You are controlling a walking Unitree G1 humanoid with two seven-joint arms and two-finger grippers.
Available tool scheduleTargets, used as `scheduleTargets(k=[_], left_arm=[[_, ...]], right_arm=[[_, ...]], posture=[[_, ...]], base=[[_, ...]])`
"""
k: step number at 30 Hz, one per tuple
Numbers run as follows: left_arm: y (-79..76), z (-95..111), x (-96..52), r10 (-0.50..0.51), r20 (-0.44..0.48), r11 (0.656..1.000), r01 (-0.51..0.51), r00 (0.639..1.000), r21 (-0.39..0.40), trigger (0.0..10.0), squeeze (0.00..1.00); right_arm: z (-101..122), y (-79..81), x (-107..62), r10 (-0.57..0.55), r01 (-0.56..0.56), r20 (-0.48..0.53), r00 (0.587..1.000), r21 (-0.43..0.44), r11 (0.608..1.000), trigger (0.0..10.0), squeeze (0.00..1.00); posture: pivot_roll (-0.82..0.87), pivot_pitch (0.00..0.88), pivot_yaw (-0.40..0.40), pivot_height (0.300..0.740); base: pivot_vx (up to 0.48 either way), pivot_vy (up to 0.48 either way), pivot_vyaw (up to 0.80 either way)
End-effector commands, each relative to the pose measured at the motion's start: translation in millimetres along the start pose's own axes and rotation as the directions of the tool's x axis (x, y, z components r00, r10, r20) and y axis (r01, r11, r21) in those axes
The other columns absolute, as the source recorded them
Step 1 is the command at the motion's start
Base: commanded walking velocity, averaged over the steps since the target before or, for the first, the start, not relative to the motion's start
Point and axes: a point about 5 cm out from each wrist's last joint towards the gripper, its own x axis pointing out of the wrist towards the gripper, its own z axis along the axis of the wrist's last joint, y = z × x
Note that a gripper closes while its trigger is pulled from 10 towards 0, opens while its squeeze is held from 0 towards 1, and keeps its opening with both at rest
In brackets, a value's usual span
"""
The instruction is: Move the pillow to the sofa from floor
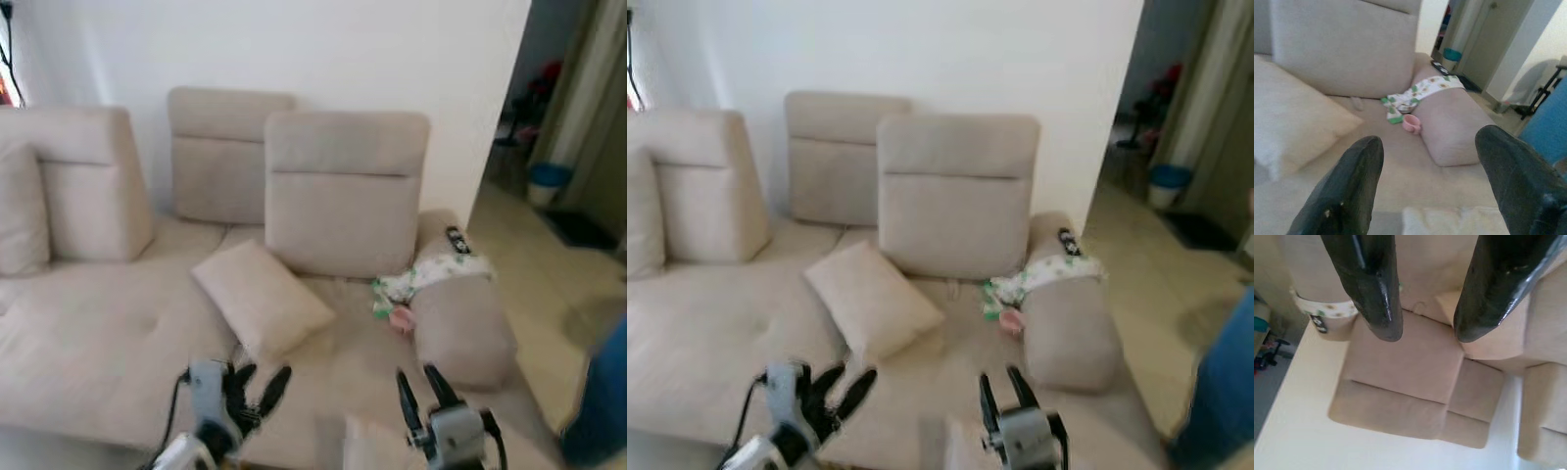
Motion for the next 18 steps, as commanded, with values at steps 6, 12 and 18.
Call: scheduleTargets(k=[6, 12, 18], left_arm=[[-2.4, -3.4, 0.8, -0.011, -0.015, 1.000, 0.011, 1.000, 0.010, 10.0, 0.00], [-2.4, -4.1, 1.6, -0.013, -0.016, 1.000, 0.014, 1.000, 0.011, 10.0, 0.00], [-2.9, -4.8, 1.7, -0.019, -0.018, 1.000, 0.019, 1.000, 0.015, 10.0, 0.00]], right_arm=[[-2.2, -3.5, -1.6, -0.010, 0.010, -0.013, 1.000, -0.008, 1.000, 10.0, 0.00], [-2.2, -3.8, -1.4, -0.008, 0.008, -0.014, 1.000, -0.011, 1.000, 10.0, 0.00], [-2.3, -3.1, -1.8, -0.005, 0.004, -0.016, 1.000, -0.010, 1.000, 10.0, 0.00]], posture=[[0.05, 0.000, 0.044, 0.740], [0.05, 0.000, 0.041, 0.740], [0.05, 0.000, 0.043, 0.740]], base=[[0.000, -0.152, 0.00], [0.000, 0.000, 0.00], [0.000, 0.000, 0.00]])
